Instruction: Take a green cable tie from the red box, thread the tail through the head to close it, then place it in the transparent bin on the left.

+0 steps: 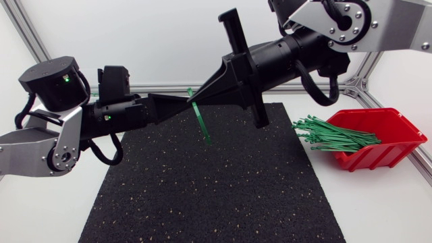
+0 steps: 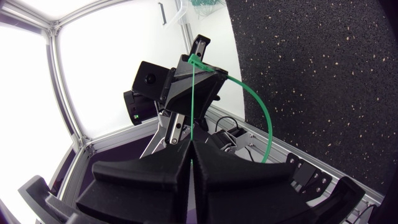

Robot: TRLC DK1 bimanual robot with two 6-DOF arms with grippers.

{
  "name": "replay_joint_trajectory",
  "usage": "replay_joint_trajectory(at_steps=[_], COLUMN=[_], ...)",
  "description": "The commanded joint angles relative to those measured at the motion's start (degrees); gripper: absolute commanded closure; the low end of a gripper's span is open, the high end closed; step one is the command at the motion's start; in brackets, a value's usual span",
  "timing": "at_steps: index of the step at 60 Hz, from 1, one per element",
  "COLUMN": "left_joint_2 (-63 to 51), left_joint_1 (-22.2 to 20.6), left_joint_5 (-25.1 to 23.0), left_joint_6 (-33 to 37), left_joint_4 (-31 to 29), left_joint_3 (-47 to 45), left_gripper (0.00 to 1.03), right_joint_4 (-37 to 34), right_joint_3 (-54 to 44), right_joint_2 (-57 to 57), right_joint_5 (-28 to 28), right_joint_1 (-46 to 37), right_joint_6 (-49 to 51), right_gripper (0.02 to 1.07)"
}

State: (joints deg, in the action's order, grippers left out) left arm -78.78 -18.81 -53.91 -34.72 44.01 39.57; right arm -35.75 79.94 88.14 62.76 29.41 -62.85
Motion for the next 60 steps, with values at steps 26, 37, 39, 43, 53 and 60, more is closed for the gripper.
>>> replay_joint_trajectory(at_steps=[26, 37, 39, 43, 53, 60], left_joint_2=[0.8, 2.3, 2.5, 2.8, 2.8, 3.5], left_joint_1=[-0.2, -0.7, -0.8, -0.9, -1.1, -1.1], left_joint_5=[-0.6, -0.6, -0.6, -0.6, -0.6, -0.6], left_joint_6=[-0.6, -1.0, -1.0, -1.1, -1.0, -0.9], left_joint_4=[1.0, 1.0, 1.0, 1.0, 1.0, 1.0], left_joint_3=[-1.4, -2.2, -2.3, -2.4, -2.4, -2.5], left_gripper=[1.00, 1.00, 1.00, 1.00, 1.00, 1.00], right_joint_4=[0.9, 0.9, 0.9, 0.9, 0.9, 0.5], right_joint_3=[-1.0, -0.8, -0.8, -0.8, -0.7, -0.6], right_joint_2=[0.5, 0.6, 1.0, 1.2, 1.5, 2.7], right_joint_5=[0.0, 0.0, 0.0, 0.0, 0.0, 0.0], right_joint_1=[-0.1, -0.2, -0.2, -0.2, -0.1, -0.2], right_joint_6=[-1.7, -1.7, -1.7, -1.7, -1.7, -1.7], right_gripper=[1.01, 1.01, 1.01, 1.01, 1.01, 1.01])
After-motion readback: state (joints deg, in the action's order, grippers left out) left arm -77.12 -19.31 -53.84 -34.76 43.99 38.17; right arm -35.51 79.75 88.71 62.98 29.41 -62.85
